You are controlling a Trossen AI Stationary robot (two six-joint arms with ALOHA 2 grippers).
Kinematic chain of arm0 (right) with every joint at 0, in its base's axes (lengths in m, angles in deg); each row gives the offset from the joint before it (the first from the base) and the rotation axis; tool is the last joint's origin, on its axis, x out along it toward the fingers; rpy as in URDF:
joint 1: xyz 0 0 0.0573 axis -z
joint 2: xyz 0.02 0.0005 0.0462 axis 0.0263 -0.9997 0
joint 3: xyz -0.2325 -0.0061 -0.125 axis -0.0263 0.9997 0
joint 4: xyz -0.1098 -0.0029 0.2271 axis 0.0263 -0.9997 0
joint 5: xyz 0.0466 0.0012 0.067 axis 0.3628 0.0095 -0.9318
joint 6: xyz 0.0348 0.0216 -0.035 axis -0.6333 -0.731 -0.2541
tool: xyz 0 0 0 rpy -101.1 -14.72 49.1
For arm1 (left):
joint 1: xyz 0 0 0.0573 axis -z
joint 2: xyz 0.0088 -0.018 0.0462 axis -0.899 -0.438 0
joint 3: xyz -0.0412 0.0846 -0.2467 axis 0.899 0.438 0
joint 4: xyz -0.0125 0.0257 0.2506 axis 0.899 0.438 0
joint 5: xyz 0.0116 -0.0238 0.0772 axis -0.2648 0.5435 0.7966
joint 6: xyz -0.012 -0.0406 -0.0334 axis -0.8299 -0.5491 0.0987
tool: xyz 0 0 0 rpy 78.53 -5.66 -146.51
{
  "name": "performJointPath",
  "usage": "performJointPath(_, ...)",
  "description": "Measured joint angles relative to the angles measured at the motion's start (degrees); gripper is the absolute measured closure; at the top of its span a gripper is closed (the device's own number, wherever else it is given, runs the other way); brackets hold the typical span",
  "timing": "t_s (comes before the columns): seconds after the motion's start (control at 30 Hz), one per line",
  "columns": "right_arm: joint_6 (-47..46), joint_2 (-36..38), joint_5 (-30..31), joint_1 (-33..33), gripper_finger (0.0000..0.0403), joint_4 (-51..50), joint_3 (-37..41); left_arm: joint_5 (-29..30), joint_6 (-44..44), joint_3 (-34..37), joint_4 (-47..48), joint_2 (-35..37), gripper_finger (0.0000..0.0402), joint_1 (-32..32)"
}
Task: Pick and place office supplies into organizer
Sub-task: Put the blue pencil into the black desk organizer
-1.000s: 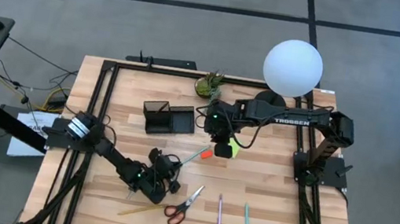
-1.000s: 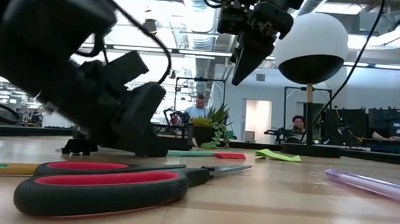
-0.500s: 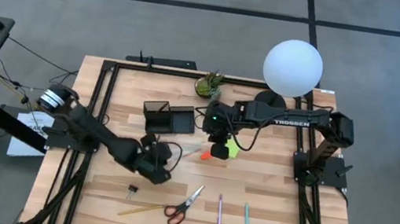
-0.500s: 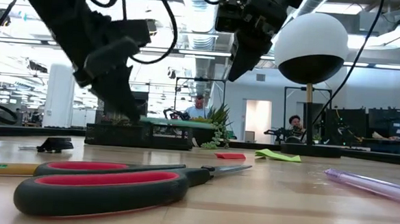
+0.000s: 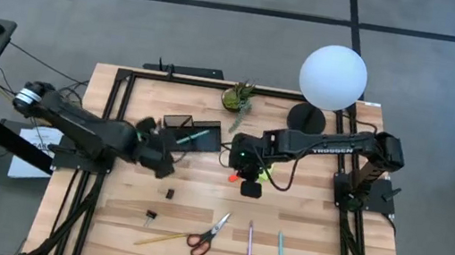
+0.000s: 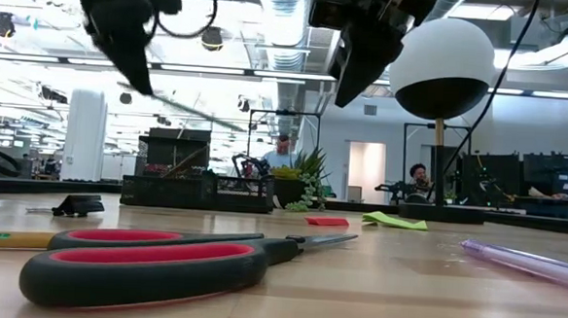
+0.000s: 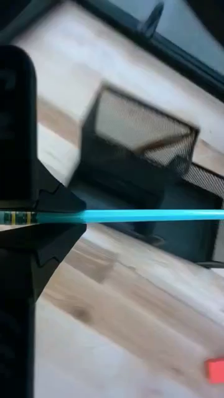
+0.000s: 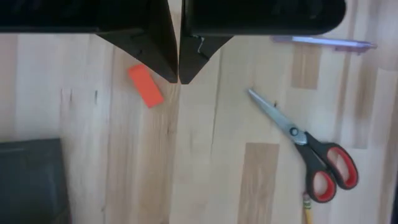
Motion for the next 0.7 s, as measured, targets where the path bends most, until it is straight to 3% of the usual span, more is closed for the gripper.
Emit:
performJointPath(0.13,0.18,0.00,1.88,-0.94,0.0394,0.14,-0.01,-5.87,4.62,-10.33,15.23,1.10,0.0397,-3.15)
performJointPath(0.27,0.20,0.00,1.96,-0.87,0.0395,0.40,0.01,-10.71,9.21,-21.32,30.97,-2.09,0.0397,-7.20)
performJointPath(0.37,0.23,0.00,1.99,-0.52,0.0395,1.11,0.01,-13.33,18.71,-25.60,29.08,-4.16,0.0397,-10.54)
performJointPath(0.43,0.24,0.00,1.97,-0.17,0.0394,1.57,0.03,-11.93,22.58,-28.02,30.30,-6.87,0.0397,-12.83)
performJointPath(0.7,-1.13,0.00,1.99,0.03,0.0394,1.42,0.14,-10.00,33.54,-27.87,30.43,-16.59,0.0397,-20.07)
